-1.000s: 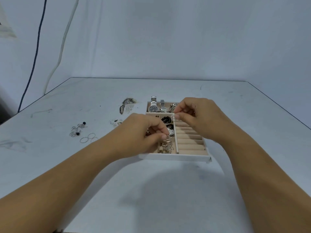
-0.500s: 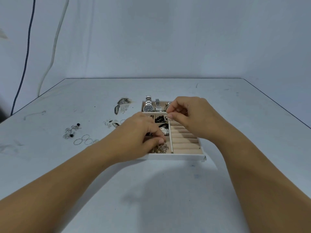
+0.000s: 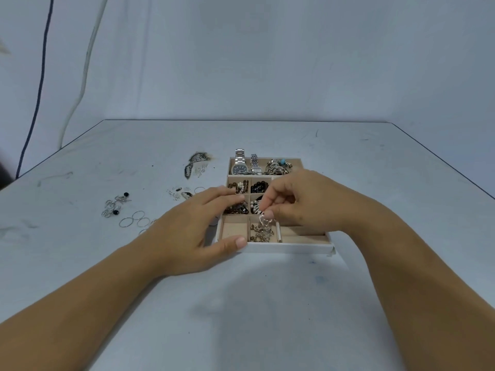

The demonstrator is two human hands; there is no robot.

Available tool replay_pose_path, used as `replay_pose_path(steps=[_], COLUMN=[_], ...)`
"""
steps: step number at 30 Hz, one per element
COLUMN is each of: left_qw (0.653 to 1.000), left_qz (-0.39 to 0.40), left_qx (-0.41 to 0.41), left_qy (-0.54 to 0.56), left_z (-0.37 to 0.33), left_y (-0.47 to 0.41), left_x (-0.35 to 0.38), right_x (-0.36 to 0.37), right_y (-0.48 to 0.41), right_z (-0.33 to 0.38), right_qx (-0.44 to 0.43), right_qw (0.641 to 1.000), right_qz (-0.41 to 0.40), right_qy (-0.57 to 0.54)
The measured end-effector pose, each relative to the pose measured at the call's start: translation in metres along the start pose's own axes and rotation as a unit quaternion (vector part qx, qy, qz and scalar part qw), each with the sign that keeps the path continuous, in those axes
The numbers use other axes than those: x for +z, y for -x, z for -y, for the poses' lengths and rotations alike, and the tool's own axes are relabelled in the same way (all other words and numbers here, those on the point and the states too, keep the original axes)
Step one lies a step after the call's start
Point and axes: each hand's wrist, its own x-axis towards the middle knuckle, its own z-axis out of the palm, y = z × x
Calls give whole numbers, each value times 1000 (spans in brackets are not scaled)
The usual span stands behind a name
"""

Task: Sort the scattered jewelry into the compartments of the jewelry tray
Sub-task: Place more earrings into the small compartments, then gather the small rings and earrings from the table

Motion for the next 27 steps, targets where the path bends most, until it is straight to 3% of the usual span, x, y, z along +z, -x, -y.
replay_pose_path(steps=[7, 18, 23, 27], left_qw=[1000, 999, 994, 987], left_qz=[-10, -22, -67, -61], left_qx=[8, 2, -86, -147], left_qy=[3, 38, 26, -30], left_z=[2, 4, 34, 59], left_y=[0, 1, 8, 34], left_x=[1, -5, -36, -66], right_x=[6, 16, 32, 59], right_y=[0, 1, -2, -9], right_z=[4, 9, 17, 28], right_qx=[21, -22, -85, -139], right_qw=[999, 998, 991, 982], right_qz=[42, -3, -90, -54], right_qy=[-4, 53, 50, 116])
